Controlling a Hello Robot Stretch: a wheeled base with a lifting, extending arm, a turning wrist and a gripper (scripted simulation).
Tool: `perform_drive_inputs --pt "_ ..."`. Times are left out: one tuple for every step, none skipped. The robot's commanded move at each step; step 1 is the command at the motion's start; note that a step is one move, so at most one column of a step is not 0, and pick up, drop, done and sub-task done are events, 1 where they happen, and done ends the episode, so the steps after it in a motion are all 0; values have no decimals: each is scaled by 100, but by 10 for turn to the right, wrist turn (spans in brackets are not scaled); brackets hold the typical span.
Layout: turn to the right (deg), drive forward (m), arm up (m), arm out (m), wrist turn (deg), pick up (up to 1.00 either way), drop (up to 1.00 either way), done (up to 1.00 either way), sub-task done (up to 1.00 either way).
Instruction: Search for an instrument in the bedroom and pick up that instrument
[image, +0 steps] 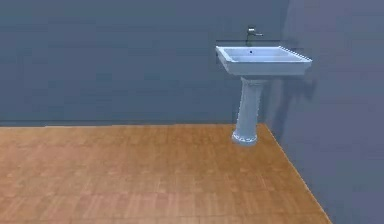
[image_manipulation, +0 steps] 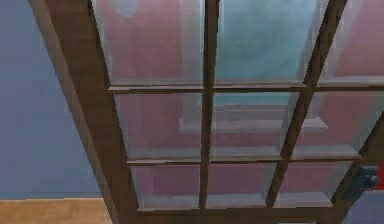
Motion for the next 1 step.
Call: perform_drive_inputs --pt "-30 0 0 0 0 0 0 0 0"
